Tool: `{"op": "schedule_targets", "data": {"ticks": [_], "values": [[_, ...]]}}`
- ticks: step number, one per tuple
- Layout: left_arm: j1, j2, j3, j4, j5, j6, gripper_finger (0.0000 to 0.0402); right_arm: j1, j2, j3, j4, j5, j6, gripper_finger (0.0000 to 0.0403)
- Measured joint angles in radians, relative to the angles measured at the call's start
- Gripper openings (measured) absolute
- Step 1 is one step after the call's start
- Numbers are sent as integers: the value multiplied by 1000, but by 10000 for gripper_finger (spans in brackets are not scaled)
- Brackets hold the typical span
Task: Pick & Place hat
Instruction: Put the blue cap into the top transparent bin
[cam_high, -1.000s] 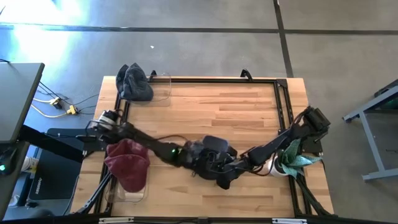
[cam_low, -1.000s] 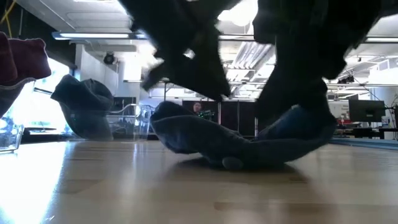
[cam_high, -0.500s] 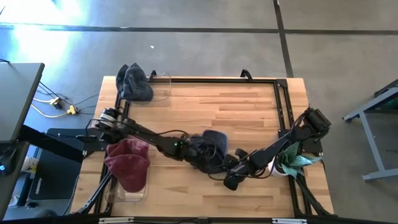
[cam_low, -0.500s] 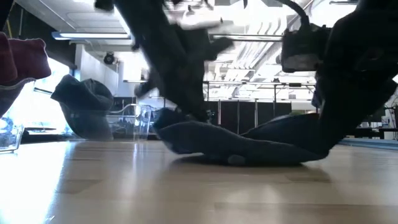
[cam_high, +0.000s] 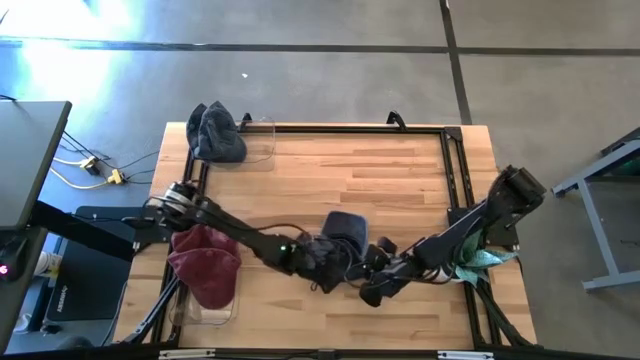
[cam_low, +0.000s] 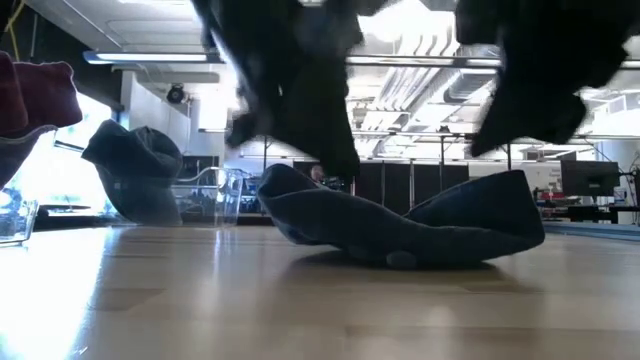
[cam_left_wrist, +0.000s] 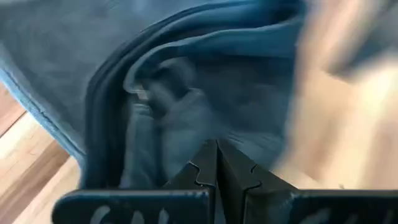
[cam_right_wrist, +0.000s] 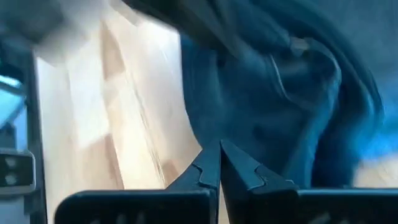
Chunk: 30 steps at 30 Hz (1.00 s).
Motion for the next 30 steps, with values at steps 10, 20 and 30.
{"op": "schedule_targets", "data": {"ticks": [10, 20, 30], "values": [[68, 80, 1, -65, 33, -94, 0, -100, 91, -123, 136, 41, 16, 1], [40, 17, 6, -276, -23, -213, 0, -70, 22, -144, -41, 33, 142, 0], [35, -2, 45, -167, -43, -61, 0, -62, -34, -127, 114, 24, 26, 0]]}}
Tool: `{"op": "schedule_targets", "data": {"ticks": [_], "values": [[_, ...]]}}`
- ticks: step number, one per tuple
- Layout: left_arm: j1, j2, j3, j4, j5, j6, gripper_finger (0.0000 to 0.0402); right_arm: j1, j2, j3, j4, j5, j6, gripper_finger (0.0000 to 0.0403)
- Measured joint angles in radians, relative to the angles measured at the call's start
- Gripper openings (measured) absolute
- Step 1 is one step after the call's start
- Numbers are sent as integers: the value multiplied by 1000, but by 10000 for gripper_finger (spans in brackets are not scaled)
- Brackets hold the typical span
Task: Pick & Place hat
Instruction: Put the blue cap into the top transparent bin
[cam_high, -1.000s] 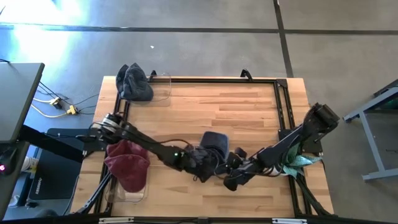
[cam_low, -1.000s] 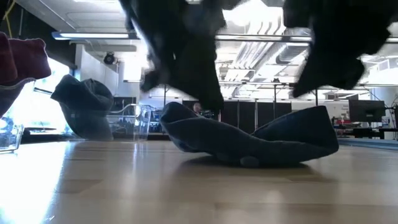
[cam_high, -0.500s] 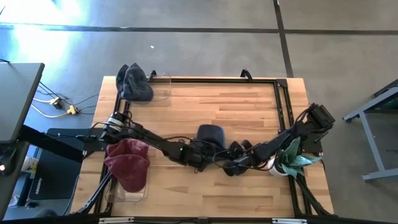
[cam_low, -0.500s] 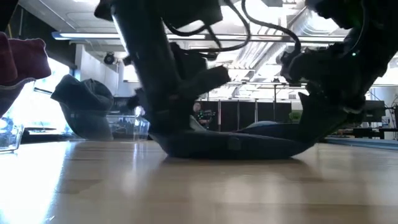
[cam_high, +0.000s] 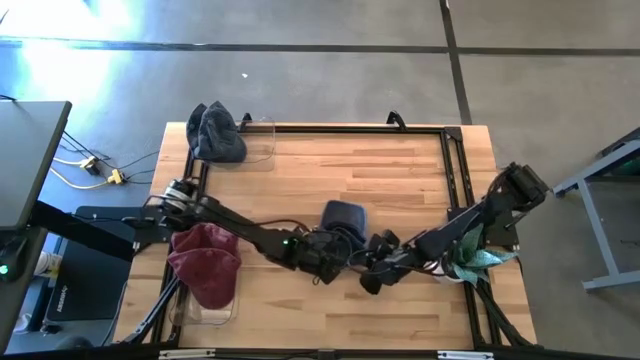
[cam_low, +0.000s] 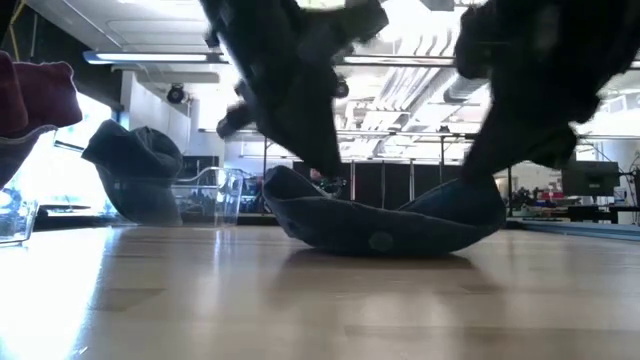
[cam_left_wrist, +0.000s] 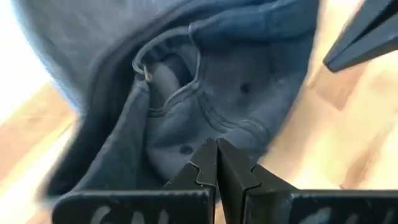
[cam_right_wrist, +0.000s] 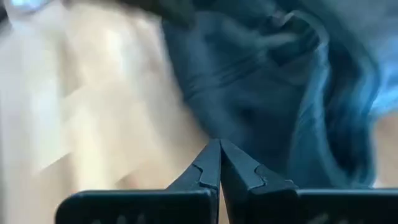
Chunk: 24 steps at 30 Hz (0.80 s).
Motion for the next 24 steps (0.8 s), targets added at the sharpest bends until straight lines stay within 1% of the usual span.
{"op": "schedule_targets", "data": {"ticks": [1, 4, 6, 8, 11, 13, 15, 17, 19, 21, 24], "values": [[7, 22, 2, 4, 6, -7, 0, -13, 14, 0, 11, 13, -14, 0], [26, 57, -7, -93, -3, -62, 0, -57, 64, 0, 0, 52, -1, 0], [38, 80, 1, -108, 6, -108, 0, -80, 86, 0, -33, 64, 39, 0], [40, 82, -5, -182, 23, -127, 0, -92, 93, 0, -91, 59, 114, 0], [33, 79, 2, -171, 36, -128, 0, -82, 78, -1, -167, 63, 192, 0], [18, 53, 14, -201, 8, -122, 0, -67, 52, -1, -169, 56, 183, 0], [-2, 13, 46, -196, -17, -80, 0, -56, 15, -1, -150, 37, 158, 0], [-20, -21, 84, -210, -22, -24, 0, -42, -26, -1, -122, 18, 121, 0], [-41, -45, 121, -287, -20, 12, 0, -28, -59, -1, -78, 13, 43, 2], [-60, -49, 176, -328, 3, 29, 0, -16, -73, 0, -18, 5, -86, 11], [-113, -68, 252, -440, 45, 48, 0, -18, -58, 0, 77, -13, -320, 45]]}}
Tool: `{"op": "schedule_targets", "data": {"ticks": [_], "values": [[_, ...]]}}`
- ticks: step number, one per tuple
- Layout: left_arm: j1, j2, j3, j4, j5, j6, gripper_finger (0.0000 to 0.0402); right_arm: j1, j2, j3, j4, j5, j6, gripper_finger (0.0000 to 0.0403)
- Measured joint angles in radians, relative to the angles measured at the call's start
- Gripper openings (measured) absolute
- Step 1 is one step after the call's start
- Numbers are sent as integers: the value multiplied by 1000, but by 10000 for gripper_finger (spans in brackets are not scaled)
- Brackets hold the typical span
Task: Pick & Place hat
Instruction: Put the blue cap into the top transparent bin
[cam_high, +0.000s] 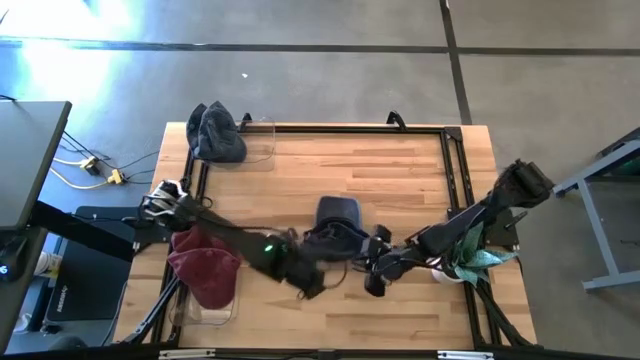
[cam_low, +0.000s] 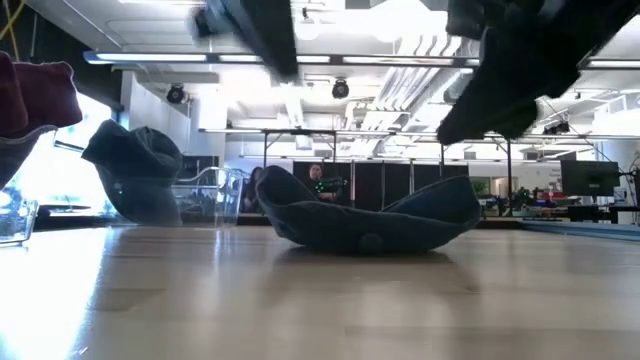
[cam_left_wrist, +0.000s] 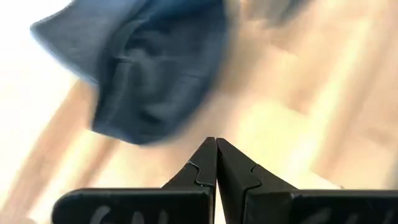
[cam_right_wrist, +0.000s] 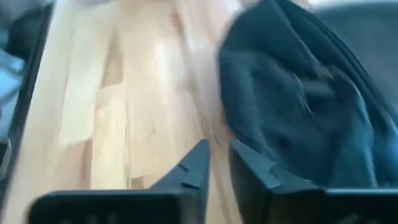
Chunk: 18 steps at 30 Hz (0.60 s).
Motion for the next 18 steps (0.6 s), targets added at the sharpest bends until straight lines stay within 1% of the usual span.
{"op": "schedule_targets", "data": {"ticks": [2, 5, 8, 10, 12, 14, 16, 18], "values": [[-44, -12, 52, -15, 24, 2, 0, -24, 29, 0, 70, -40, -152, 78], [-108, -10, 78, -55, 40, -23, 0, -74, 86, 0, 131, -119, -319, 130], [-152, -5, 79, -75, 39, -99, 0, -115, 145, 0, 114, -168, -506, 173], [-171, -8, 75, -76, 43, -159, 0, -133, 175, 0, 107, -167, -664, 187], [-190, -7, 71, -104, 48, -208, 0, -145, 196, 0, 106, -155, -791, 186], [-202, -7, 70, -107, 49, -233, 0, -162, 211, 0, 103, -157, -861, 170], [-209, -7, 71, -113, 47, -249, 0, -179, 221, 0, 102, -176, -884, 137], [-209, -7, 71, -116, 45, -253, 0, -193, 222, 0, 99, -206, -886, 91]]}}
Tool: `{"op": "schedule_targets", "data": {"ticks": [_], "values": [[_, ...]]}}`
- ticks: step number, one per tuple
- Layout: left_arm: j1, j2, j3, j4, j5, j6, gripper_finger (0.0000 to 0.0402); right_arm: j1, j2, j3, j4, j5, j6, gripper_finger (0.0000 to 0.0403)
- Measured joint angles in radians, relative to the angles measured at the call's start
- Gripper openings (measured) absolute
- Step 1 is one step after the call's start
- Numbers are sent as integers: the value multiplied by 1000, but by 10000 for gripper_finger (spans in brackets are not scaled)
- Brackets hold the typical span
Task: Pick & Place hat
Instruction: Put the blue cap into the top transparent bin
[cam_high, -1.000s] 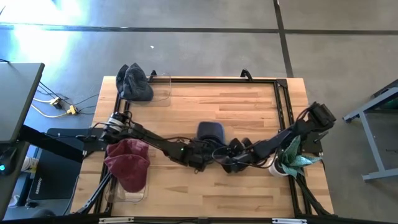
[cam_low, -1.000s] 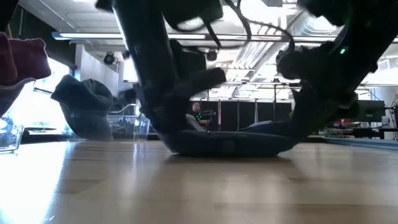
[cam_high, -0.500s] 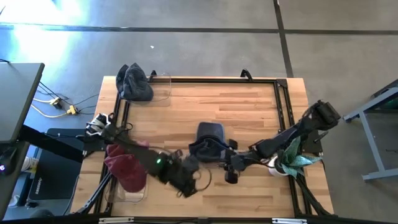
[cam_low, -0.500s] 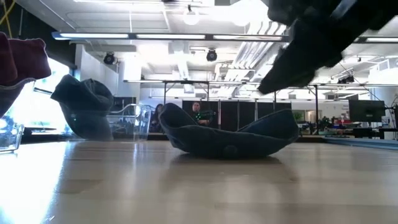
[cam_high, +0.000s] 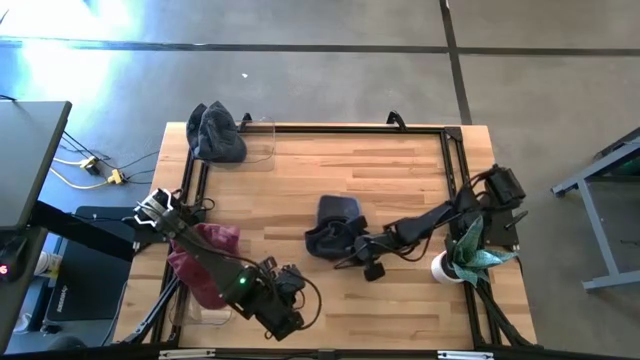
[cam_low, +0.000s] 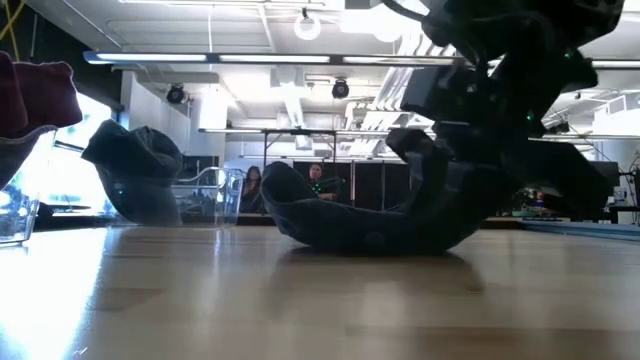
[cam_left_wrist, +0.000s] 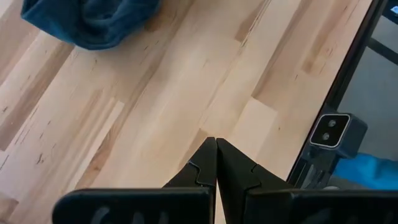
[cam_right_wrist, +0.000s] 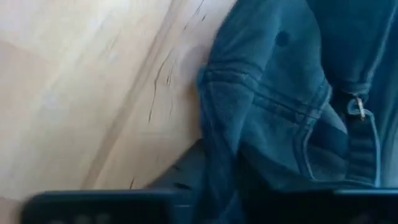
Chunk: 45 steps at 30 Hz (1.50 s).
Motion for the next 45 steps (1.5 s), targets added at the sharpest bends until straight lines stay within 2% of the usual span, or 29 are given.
{"op": "schedule_targets", "data": {"ticks": [3, 7, 11, 15, 17, 21, 26, 29, 32, 37, 42, 45], "values": [[4, -2, 4, -5, 7, 29, 0, -11, -17, 14, -15, -39, 45, 19], [27, -26, 74, -111, 24, 83, 0, -38, -113, 73, -65, -148, 211, 20], [43, -54, 179, -237, -104, 215, 0, -111, -230, 92, -80, -378, 404, 5], [73, -54, 255, -219, -272, 475, 1, -195, -326, 93, -86, -580, 533, 7], [102, -53, 267, -154, -309, 620, 9, -229, -353, 92, -96, -655, 542, 4], [172, -53, 267, -41, -272, 833, 58, -277, -402, 92, -111, -768, 567, 6], [243, -53, 267, 76, -168, 975, 157, -315, -438, 92, -120, -857, 573, 5], [268, -33, 267, 139, -162, 1032, 209, -334, -445, 92, -107, -899, 581, 3], [274, 4, 265, 164, -179, 1084, 235, -343, -449, 92, -106, -935, 577, 4], [270, 64, 266, 191, -208, 1097, 241, -353, -458, 92, -95, -1006, 541, 3], [273, 111, 264, 188, -304, 1057, 241, -352, -462, 92, -77, -1074, 538, 5], [281, 123, 267, 193, -300, 1035, 241, -352, -462, 92, -71, -1101, 548, 3]]}}
